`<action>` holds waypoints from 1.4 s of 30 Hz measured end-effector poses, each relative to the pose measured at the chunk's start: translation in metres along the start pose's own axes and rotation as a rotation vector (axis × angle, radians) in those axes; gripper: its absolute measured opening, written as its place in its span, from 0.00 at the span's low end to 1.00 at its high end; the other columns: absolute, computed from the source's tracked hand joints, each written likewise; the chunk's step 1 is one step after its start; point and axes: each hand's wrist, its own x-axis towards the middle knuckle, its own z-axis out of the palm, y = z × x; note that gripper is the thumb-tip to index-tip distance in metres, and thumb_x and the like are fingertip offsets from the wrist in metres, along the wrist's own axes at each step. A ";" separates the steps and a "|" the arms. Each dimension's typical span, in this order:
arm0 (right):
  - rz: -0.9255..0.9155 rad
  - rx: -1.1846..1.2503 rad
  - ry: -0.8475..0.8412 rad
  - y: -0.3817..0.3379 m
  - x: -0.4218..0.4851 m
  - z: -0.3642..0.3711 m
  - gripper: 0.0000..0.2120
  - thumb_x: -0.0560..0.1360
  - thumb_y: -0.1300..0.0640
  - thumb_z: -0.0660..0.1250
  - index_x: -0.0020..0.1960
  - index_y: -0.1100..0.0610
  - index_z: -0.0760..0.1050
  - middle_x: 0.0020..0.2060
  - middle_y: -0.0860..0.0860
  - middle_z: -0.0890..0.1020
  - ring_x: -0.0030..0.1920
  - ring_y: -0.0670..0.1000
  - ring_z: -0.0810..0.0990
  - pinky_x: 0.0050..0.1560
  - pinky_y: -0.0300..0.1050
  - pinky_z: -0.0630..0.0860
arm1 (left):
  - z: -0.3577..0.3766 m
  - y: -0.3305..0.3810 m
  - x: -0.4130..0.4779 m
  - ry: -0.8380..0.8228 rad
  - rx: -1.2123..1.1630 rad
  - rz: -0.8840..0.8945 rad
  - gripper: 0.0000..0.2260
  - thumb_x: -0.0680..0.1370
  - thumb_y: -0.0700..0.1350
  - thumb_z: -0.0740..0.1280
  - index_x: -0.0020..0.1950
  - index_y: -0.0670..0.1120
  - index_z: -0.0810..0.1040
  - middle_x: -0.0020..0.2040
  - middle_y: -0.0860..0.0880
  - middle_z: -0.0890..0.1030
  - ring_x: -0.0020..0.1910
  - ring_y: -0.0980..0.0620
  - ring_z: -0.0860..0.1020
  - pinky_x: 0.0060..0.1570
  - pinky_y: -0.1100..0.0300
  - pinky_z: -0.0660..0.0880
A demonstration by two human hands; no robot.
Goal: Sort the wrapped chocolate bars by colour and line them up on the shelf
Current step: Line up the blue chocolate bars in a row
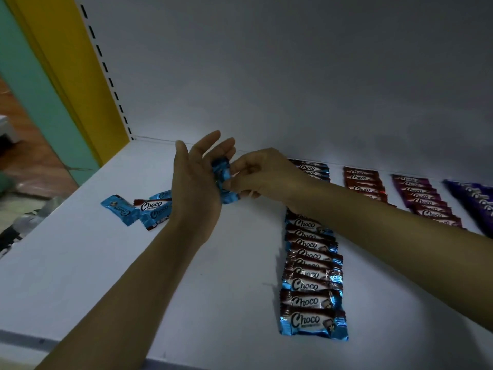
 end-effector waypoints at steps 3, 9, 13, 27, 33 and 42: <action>-0.263 -0.456 0.165 0.012 0.004 -0.012 0.06 0.71 0.60 0.72 0.47 0.57 0.83 0.35 0.44 0.77 0.35 0.42 0.75 0.37 0.37 0.73 | 0.004 -0.003 0.001 0.093 0.159 0.088 0.25 0.83 0.56 0.41 0.62 0.48 0.74 0.63 0.47 0.78 0.63 0.52 0.75 0.66 0.55 0.68; -0.300 -0.871 -0.262 0.020 0.000 -0.028 0.11 0.75 0.58 0.68 0.57 0.55 0.81 0.45 0.44 0.79 0.39 0.39 0.73 0.40 0.25 0.67 | -0.001 -0.011 0.004 0.175 0.474 0.251 0.16 0.84 0.51 0.50 0.61 0.44 0.73 0.54 0.50 0.79 0.54 0.53 0.77 0.54 0.61 0.73; -0.230 -0.659 -0.145 0.021 0.009 -0.050 0.12 0.76 0.60 0.67 0.59 0.56 0.79 0.53 0.47 0.80 0.47 0.41 0.76 0.47 0.21 0.68 | -0.007 -0.019 0.005 0.130 0.754 0.372 0.06 0.83 0.47 0.56 0.55 0.49 0.72 0.46 0.59 0.78 0.48 0.60 0.77 0.46 0.70 0.72; -0.262 -0.544 -0.038 0.030 0.007 -0.032 0.04 0.74 0.59 0.69 0.47 0.57 0.75 0.41 0.49 0.79 0.39 0.46 0.77 0.44 0.46 0.75 | -0.012 -0.024 0.002 -0.030 1.112 0.352 0.08 0.81 0.45 0.61 0.54 0.49 0.79 0.45 0.56 0.77 0.43 0.61 0.74 0.40 0.76 0.67; -0.089 0.151 0.155 0.015 0.006 -0.038 0.09 0.71 0.63 0.72 0.51 0.60 0.79 0.39 0.49 0.82 0.36 0.42 0.81 0.43 0.35 0.78 | -0.005 -0.018 0.001 -0.061 0.894 0.327 0.08 0.77 0.40 0.68 0.43 0.53 0.76 0.37 0.59 0.80 0.34 0.62 0.79 0.33 0.72 0.73; -0.165 -0.375 0.298 0.029 0.026 -0.061 0.08 0.73 0.59 0.71 0.52 0.58 0.82 0.44 0.48 0.82 0.40 0.42 0.78 0.41 0.24 0.71 | -0.008 -0.024 -0.004 0.005 1.029 0.393 0.05 0.77 0.45 0.68 0.51 0.53 0.74 0.40 0.60 0.78 0.40 0.61 0.76 0.40 0.64 0.73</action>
